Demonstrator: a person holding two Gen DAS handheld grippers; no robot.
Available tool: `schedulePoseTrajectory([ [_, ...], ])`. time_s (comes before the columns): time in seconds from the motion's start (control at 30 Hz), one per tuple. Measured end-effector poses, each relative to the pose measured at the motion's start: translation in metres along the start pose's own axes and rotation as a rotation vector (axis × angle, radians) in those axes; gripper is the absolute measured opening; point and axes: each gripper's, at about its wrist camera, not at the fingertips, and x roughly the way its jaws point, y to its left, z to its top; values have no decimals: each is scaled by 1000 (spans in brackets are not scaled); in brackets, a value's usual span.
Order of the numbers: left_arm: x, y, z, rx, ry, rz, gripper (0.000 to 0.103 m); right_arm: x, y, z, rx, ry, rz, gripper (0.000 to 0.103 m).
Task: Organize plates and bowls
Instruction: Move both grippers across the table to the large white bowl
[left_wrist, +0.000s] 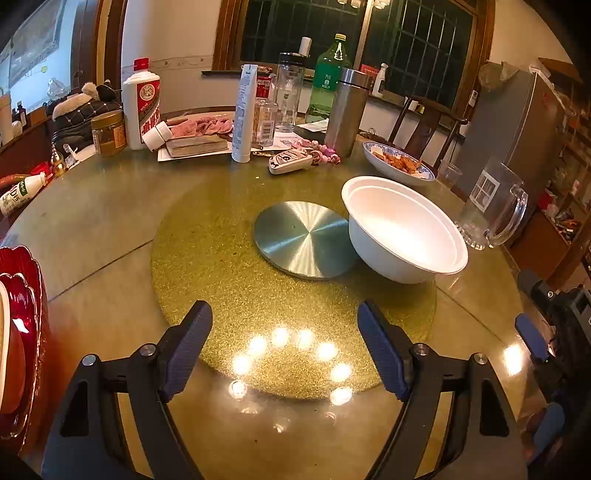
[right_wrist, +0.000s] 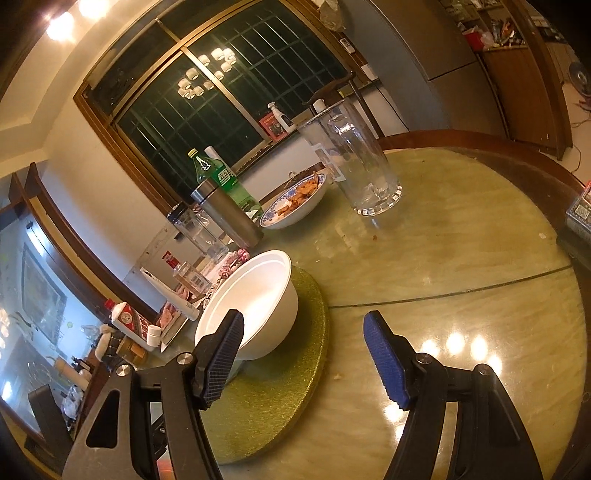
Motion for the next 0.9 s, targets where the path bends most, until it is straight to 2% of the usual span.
schedulePoseTrajectory([
  [0.37,1,-3,-3,20,-6,16,81,-3,1,2,-9,2,23,70],
  [0.7,-1,-1,-3,9,-23,12,81,17,5,-4,-35,116,22,71],
  [0.9,4,-2,-2,1,0,-3,81,25,6,-6,-27,174,50,71],
])
